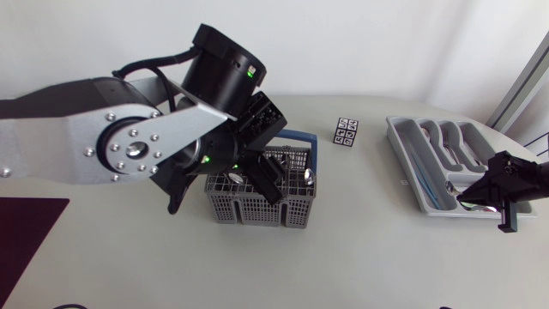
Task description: Transfer all utensils from the basket to the drawer tray.
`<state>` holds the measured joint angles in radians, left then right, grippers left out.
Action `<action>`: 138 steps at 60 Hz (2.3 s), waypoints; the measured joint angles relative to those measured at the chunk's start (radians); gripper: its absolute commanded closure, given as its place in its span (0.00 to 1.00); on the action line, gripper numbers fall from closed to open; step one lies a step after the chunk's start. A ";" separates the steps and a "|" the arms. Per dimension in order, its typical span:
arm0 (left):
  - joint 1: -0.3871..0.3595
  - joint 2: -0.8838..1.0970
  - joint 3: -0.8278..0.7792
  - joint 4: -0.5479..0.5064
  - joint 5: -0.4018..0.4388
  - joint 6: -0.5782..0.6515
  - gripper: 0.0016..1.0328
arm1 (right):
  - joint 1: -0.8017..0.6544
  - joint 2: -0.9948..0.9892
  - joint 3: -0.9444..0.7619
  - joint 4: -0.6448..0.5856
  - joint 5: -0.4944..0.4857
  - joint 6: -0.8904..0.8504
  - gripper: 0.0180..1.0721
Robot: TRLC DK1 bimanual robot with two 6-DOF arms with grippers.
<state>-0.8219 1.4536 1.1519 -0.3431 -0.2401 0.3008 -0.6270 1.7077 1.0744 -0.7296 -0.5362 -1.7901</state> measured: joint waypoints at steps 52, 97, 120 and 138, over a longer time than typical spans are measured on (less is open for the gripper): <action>-0.056 0.100 -0.119 0.280 -0.179 0.125 0.37 | -0.136 0.329 0.259 0.179 0.194 -0.138 0.52; -0.065 0.192 -0.150 0.469 -0.197 0.149 0.65 | -0.154 0.135 0.097 0.119 0.030 -0.098 0.06; -0.065 0.224 -0.152 0.500 -0.203 0.148 0.84 | -0.140 0.013 -0.011 0.109 -0.018 -0.095 0.06; -0.064 0.224 -0.179 0.555 -0.210 0.145 0.95 | -0.113 -0.034 -0.076 0.117 -0.021 -0.080 0.06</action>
<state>-0.8856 1.6779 0.9733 0.2119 -0.4503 0.4461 -0.7403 1.6741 0.9989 -0.6121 -0.5575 -1.8702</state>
